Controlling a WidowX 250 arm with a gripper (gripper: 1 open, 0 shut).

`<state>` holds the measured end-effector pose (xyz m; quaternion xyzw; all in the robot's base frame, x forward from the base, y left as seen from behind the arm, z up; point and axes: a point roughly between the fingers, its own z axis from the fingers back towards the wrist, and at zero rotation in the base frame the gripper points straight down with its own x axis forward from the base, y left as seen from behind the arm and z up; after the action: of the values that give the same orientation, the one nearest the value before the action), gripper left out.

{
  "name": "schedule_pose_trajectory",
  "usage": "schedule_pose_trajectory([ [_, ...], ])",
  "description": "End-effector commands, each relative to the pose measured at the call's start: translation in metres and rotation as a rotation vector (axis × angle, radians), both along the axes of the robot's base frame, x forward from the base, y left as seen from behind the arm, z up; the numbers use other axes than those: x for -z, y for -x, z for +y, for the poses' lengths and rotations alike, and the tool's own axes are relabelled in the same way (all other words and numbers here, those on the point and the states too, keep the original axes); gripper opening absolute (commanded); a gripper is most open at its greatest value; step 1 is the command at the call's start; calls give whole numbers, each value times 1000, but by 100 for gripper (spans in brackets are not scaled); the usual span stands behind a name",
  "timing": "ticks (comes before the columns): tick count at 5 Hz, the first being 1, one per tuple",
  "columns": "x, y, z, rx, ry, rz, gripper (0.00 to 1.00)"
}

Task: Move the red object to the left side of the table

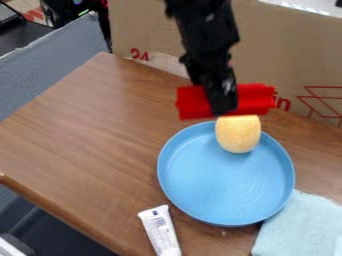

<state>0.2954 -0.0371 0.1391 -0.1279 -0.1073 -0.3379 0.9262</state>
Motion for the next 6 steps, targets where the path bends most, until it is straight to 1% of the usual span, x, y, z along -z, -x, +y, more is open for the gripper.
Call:
schedule_pose_trajectory([
  [1,-21,-10,23,-193,9,49,0],
  [2,-22,-19,50,-438,13,118,0],
  [3,-17,-35,73,-632,1,144,0],
  [4,-12,-33,87,-756,-8,160,0],
  [5,3,-40,115,-855,-21,160,0],
  [6,13,-19,121,-846,-49,138,0],
])
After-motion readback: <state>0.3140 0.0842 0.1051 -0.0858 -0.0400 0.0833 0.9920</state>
